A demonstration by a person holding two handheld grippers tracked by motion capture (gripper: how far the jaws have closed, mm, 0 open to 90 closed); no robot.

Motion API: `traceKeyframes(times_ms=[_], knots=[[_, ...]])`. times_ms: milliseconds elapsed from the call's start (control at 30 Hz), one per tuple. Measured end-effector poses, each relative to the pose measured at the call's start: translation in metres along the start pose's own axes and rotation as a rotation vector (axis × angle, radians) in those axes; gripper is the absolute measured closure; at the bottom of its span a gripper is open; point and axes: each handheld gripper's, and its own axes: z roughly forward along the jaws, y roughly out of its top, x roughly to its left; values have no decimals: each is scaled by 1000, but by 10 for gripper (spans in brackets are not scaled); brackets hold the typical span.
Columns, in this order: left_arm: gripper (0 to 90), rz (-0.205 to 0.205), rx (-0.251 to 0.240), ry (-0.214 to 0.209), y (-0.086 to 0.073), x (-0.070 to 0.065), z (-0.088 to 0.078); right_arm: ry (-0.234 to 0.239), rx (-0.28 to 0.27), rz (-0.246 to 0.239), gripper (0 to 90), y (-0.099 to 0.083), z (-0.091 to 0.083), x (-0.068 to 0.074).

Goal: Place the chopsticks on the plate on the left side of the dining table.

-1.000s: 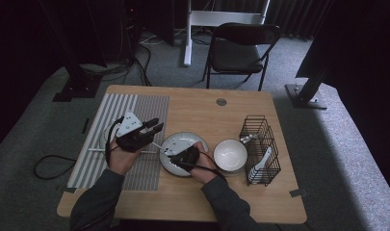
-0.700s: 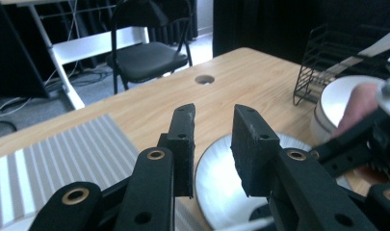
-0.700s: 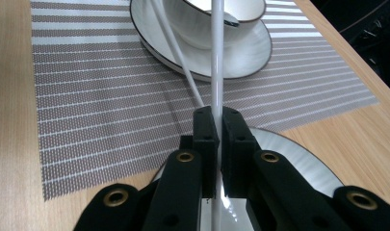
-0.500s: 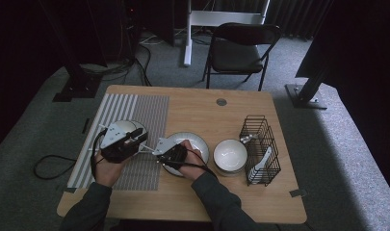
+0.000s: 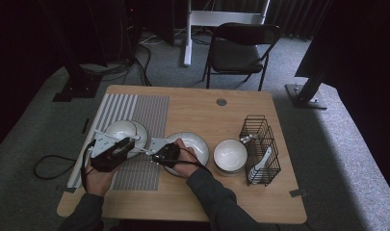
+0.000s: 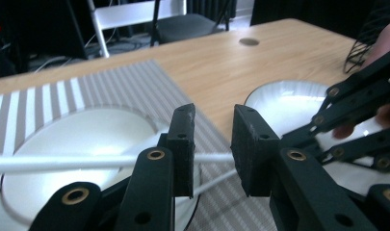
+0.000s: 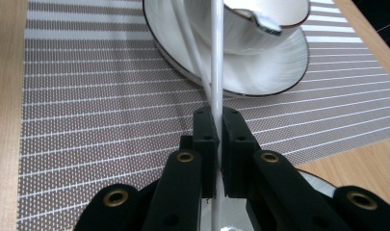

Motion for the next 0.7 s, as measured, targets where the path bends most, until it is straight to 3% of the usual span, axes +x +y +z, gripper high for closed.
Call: traceKeyframes(times_ms=[300,700], knots=[[715,-34,32,42,-23,8,-5,17,25,-13,864,-2,10,0],[730,-21,75,93,-43,8,-3,22,57,-53,864,5,22,5]])
